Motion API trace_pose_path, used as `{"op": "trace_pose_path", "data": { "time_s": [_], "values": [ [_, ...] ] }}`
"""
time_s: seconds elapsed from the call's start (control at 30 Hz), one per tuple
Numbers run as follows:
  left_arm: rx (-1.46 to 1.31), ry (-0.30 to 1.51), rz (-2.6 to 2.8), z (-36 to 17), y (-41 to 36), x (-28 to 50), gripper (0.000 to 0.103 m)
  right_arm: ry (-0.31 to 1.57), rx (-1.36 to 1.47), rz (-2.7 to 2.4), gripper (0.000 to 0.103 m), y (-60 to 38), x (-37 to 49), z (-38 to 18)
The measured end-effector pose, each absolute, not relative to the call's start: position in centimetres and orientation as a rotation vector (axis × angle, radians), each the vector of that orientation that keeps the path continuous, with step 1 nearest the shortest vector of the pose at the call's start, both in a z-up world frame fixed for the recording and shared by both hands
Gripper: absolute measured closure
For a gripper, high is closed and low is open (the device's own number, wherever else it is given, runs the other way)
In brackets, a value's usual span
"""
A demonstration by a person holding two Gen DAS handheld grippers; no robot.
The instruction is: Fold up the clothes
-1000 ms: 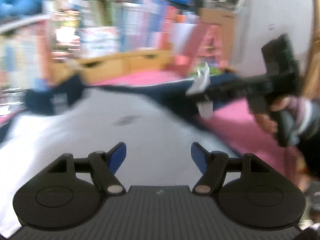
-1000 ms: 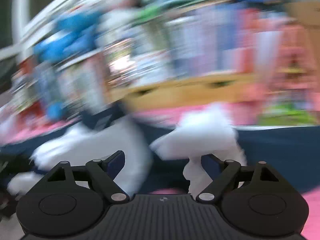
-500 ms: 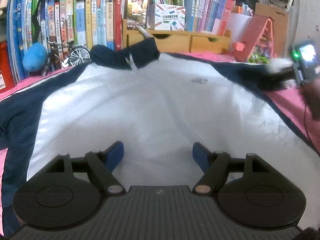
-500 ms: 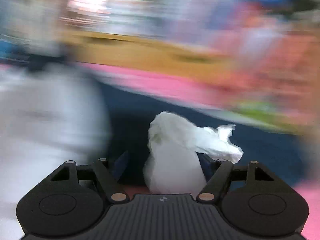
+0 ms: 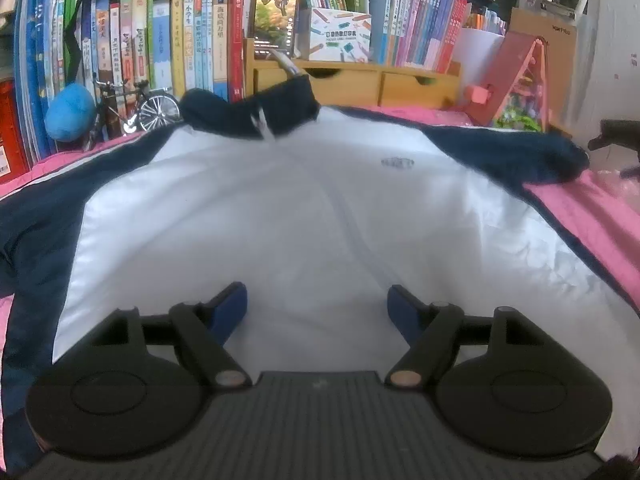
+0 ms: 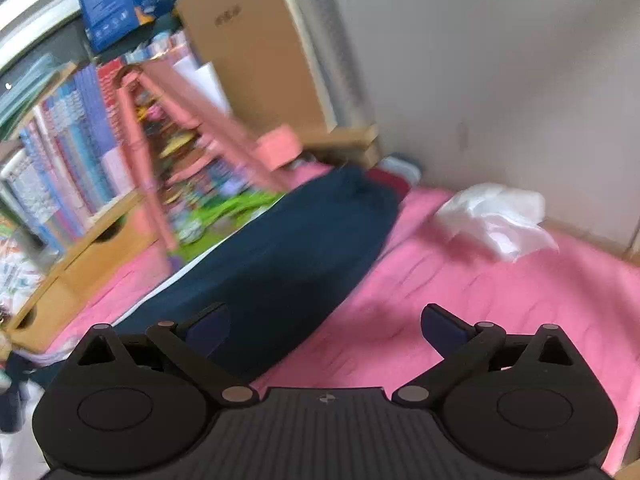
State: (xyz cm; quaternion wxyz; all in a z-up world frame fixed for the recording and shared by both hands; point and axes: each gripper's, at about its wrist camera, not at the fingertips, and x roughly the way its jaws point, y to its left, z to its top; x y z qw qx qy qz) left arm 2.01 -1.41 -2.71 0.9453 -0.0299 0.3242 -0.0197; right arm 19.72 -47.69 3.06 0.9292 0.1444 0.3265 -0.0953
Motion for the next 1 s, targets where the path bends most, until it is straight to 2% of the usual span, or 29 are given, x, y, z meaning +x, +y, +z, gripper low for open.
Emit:
{"op": "trace_pose_path", "data": {
  "time_s": [0.07, 0.2, 0.3, 0.37, 0.5, 0.57, 0.6, 0.63, 0.8, 0.83, 0.9, 0.97, 1.0],
  "values": [
    [-0.051, 0.662, -0.039, -2.7, -1.5, 2.0, 0.025, 0.646, 0.153, -0.119, 0.000, -44.8, 18.9, 3.5],
    [-0.029, 0.668, -0.035, -2.7, -1.9, 2.1, 0.024, 0.668, 0.157, 0.336, 0.000, -38.7, 17.1, 4.1],
    [-0.027, 0.668, -0.035, -2.8, -1.9, 2.1, 0.024, 0.657, 0.037, 0.625, 0.000, -30.2, 15.7, 4.0],
    [-0.028, 0.668, -0.035, -2.8, -1.8, 2.2, 0.024, 0.669, -0.025, 0.789, 0.004, -24.9, 14.7, 3.1],
    [-0.025, 0.668, -0.035, -2.9, -1.8, 2.2, 0.024, 0.731, -0.145, 0.934, 0.036, -17.3, 15.6, 1.0],
    [-0.024, 0.668, -0.036, -2.9, -1.8, 2.1, 0.024, 0.745, -0.241, 0.879, 0.042, -15.7, 17.4, -0.6],
    [-0.026, 0.668, -0.036, -2.9, -1.8, 2.1, 0.024, 0.703, -0.275, 0.848, 0.043, -15.9, 18.3, -1.1],
    [-0.027, 0.668, -0.037, -2.9, -1.8, 2.2, 0.024, 0.660, -0.309, 0.799, 0.038, -16.7, 19.3, -1.5],
    [-0.037, 0.667, -0.044, -3.0, -1.7, 2.2, 0.023, 0.643, -0.200, 0.281, 0.036, -25.7, 28.5, -2.3],
    [-0.037, 0.667, -0.045, -3.0, -1.6, 2.2, 0.023, 0.644, -0.240, 0.129, 0.038, -26.8, 29.4, -2.2],
    [-0.038, 0.667, -0.046, -3.0, -1.6, 2.2, 0.023, 0.641, -0.338, -0.090, 0.053, -28.0, 30.3, -1.8],
    [-0.038, 0.668, -0.048, -3.0, -1.7, 2.2, 0.022, 0.594, -0.329, -0.004, 0.049, -28.3, 28.7, -0.2],
    [-0.038, 0.668, -0.049, -3.0, -1.7, 2.2, 0.022, 0.579, -0.300, 0.051, 0.043, -27.9, 27.8, 0.7]
  ]
}}
